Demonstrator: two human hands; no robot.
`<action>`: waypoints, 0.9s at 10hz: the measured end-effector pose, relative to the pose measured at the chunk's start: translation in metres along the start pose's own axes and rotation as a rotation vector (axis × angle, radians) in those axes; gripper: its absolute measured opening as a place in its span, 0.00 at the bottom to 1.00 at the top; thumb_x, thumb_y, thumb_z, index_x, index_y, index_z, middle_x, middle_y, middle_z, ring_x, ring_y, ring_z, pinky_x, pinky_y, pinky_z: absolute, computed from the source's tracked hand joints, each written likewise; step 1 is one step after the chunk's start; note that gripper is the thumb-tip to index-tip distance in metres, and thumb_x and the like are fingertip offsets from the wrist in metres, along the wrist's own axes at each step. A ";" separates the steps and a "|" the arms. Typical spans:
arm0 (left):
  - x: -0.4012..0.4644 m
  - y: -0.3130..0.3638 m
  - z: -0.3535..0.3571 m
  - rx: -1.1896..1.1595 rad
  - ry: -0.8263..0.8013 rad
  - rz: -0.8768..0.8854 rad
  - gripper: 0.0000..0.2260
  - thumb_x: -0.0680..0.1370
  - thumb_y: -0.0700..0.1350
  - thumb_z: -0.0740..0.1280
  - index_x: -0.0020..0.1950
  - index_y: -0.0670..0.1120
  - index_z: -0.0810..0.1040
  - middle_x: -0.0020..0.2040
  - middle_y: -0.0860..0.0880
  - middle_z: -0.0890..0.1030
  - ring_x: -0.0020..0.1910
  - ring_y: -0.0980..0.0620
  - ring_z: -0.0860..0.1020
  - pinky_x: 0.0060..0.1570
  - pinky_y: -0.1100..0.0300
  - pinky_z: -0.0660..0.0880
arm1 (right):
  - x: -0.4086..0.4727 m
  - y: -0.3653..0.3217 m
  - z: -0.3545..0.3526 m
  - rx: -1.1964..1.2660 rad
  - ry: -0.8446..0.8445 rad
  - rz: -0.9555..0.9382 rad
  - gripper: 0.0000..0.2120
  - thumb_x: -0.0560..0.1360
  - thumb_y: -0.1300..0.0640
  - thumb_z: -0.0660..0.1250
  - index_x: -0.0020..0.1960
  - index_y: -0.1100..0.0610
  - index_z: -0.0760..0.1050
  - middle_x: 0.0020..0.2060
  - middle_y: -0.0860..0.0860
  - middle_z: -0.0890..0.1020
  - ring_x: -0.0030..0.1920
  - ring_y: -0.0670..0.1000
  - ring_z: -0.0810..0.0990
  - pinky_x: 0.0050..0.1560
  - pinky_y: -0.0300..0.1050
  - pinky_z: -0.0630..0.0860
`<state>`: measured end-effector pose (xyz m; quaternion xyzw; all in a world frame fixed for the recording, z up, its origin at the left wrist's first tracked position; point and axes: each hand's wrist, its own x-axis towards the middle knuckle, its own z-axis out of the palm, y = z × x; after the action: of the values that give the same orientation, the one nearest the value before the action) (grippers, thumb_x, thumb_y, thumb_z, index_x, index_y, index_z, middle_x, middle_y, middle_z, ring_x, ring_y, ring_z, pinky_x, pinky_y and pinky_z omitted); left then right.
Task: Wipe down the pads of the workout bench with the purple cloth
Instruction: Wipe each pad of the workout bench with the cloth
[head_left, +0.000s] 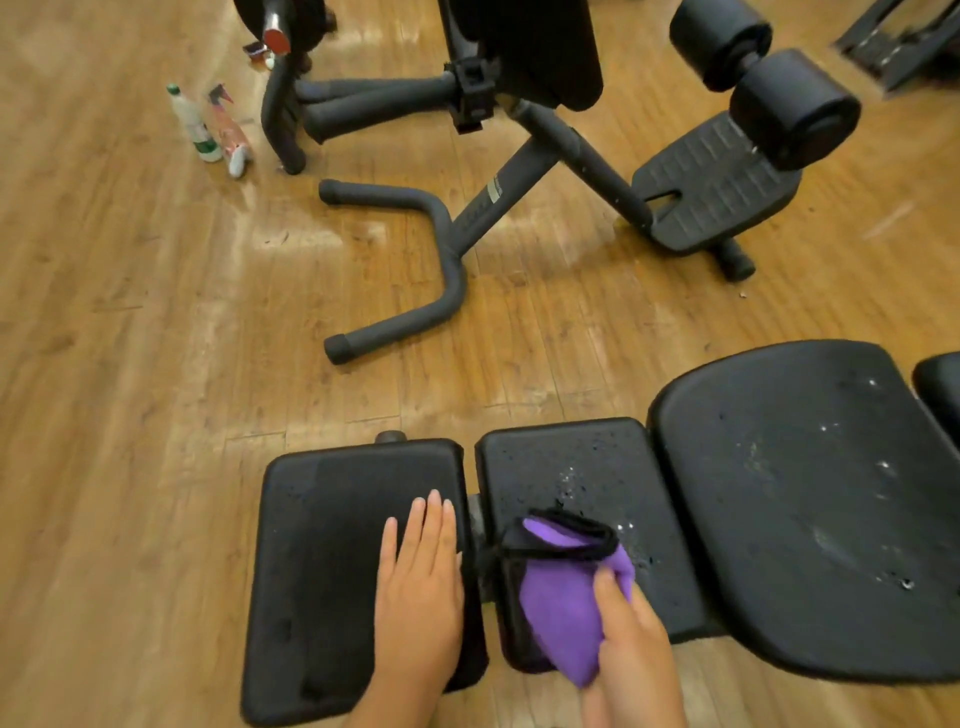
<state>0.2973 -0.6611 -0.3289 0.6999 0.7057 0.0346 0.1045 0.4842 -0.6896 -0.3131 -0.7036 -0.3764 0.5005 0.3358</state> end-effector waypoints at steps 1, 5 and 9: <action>0.002 0.006 -0.002 0.030 0.013 -0.029 0.27 0.81 0.49 0.37 0.68 0.40 0.68 0.67 0.43 0.73 0.69 0.46 0.68 0.70 0.50 0.48 | -0.001 -0.088 -0.009 0.057 0.172 -0.047 0.09 0.77 0.48 0.61 0.51 0.50 0.77 0.48 0.53 0.81 0.53 0.53 0.78 0.56 0.45 0.71; 0.007 0.012 0.001 0.059 -0.008 -0.044 0.26 0.81 0.49 0.41 0.69 0.41 0.69 0.69 0.44 0.71 0.70 0.47 0.66 0.69 0.50 0.53 | 0.013 0.032 0.008 -1.182 -0.217 -0.953 0.25 0.72 0.50 0.56 0.69 0.51 0.63 0.70 0.56 0.59 0.73 0.55 0.55 0.68 0.57 0.52; 0.003 0.015 -0.001 0.085 0.069 -0.011 0.21 0.79 0.46 0.51 0.69 0.40 0.69 0.69 0.43 0.72 0.69 0.46 0.68 0.68 0.49 0.57 | 0.098 -0.048 0.050 -1.176 -0.210 -0.756 0.25 0.76 0.47 0.47 0.70 0.49 0.67 0.73 0.58 0.64 0.73 0.59 0.61 0.70 0.64 0.52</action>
<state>0.3118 -0.6575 -0.3256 0.6981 0.7137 0.0281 0.0504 0.4481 -0.5763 -0.3304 -0.5375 -0.8333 0.1284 0.0127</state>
